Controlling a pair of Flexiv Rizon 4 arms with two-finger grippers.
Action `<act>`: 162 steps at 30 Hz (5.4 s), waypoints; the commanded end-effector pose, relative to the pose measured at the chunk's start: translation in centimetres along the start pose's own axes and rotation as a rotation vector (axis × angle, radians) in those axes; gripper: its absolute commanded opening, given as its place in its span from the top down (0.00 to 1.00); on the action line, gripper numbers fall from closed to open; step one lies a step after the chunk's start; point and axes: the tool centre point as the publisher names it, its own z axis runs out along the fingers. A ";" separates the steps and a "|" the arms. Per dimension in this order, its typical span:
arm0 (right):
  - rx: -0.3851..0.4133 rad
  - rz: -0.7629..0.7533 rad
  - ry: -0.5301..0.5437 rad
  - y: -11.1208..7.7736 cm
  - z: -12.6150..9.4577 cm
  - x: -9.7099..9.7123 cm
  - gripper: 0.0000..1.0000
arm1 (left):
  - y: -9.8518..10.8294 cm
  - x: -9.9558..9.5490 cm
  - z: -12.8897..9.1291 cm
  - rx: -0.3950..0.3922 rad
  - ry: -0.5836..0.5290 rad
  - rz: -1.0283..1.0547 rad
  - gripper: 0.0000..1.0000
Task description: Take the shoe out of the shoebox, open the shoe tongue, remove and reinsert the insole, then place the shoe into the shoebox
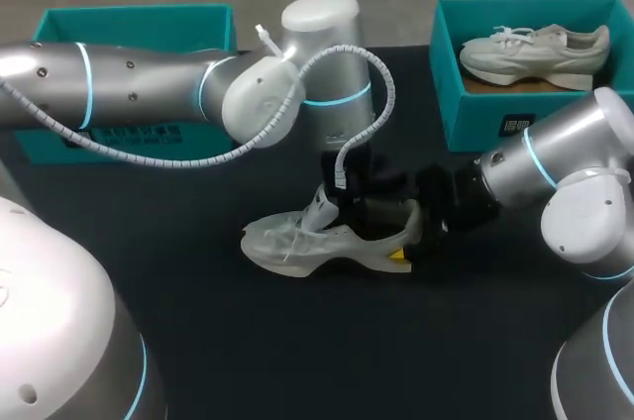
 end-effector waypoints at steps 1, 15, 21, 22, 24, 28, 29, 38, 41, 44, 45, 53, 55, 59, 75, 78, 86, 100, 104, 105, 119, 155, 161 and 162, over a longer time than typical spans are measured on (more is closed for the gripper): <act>0.004 0.001 -0.003 -0.3 0.4 0.1 1.00 | 0.2 0.1 0.4 0.003 -0.005 0.007 0.64; 0.004 0.001 -0.003 -0.3 0.4 0.1 1.00 | 0.4 -0.6 2.2 -0.005 -0.051 -0.031 1.00; 0.004 0.001 -0.003 -0.3 0.4 0.1 1.00 | 0.7 -0.4 2.2 -0.001 -0.083 -0.039 1.00; 0.004 0.001 -0.003 -0.3 0.4 0.1 1.00 | 0.8 -0.3 2.1 0.008 -0.101 -0.044 1.00; 0.004 0.001 -0.003 -0.3 0.4 0.1 1.00 | 1.0 -0.1 1.7 0.016 -0.114 -0.049 1.00; 0.004 0.001 -0.003 -0.3 0.4 0.1 1.00 | 1.2 0.0 0.8 0.031 -0.146 -0.059 1.00; 0.004 0.001 -0.003 -0.3 0.4 0.1 1.00 | 1.2 0.0 0.5 0.032 -0.147 -0.059 1.00; 0.004 0.001 -0.003 -0.3 0.4 0.1 1.00 | 1.4 0.2 -1.4 0.063 -0.164 -0.076 1.00; 0.004 0.001 -0.003 -0.3 0.4 0.1 1.00 | 1.5 0.0 -1.8 0.084 -0.157 -0.083 1.00; 0.004 0.001 -0.003 -0.3 0.4 0.1 1.00 | 1.6 -0.1 -2.3 0.133 -0.120 -0.088 1.00; 0.004 0.001 -0.003 -0.3 0.4 0.1 1.00 | 1.7 -0.2 -2.4 0.148 -0.110 -0.090 1.00; 0.004 0.001 -0.003 -0.3 0.4 0.1 1.00 | 2.5 -0.3 -3.6 0.212 -0.071 -0.099 1.00; 0.004 0.001 -0.003 -0.3 0.4 0.1 1.00 | 2.6 -0.2 -3.9 0.236 -0.051 -0.097 1.00; 0.004 0.001 -0.003 -0.3 0.4 0.1 1.00 | 2.5 0.1 -4.8 0.293 0.007 -0.079 1.00; 0.004 0.001 -0.003 -0.3 0.4 0.1 1.00 | 2.0 1.1 -7.0 0.442 0.134 0.002 1.00; 0.004 0.001 -0.003 -0.3 0.4 0.1 1.00 | 1.9 1.4 -7.9 0.468 0.147 0.018 1.00; 0.004 0.001 -0.003 -0.3 0.4 0.1 1.00 | 0.9 1.6 -9.7 0.529 0.162 0.069 1.00; 0.004 0.001 -0.003 -0.3 0.4 0.1 1.00 | -1.1 2.4 -11.4 0.636 0.215 0.172 1.00; 0.004 0.001 -0.003 -0.3 0.4 0.1 1.00 | -1.4 1.9 -10.8 0.635 0.217 0.163 0.85; 0.004 0.001 -0.003 -0.3 0.4 0.1 1.00 | -1.4 1.9 -10.7 0.635 0.215 0.162 0.75; 0.004 0.001 -0.003 -0.3 0.4 0.1 1.00 | -2.1 3.2 -10.6 0.578 0.022 0.144 0.33; 0.004 0.001 -0.003 -0.3 0.4 0.1 1.00 | -1.4 1.1 -7.6 0.426 -0.232 0.022 1.00; 0.004 0.001 -0.003 -0.3 0.4 0.1 1.00 | -1.3 2.0 -8.6 0.468 -0.210 0.039 1.00; 0.004 0.001 -0.003 -0.3 0.4 0.1 1.00 | -1.3 2.1 -8.8 0.483 -0.202 0.043 1.00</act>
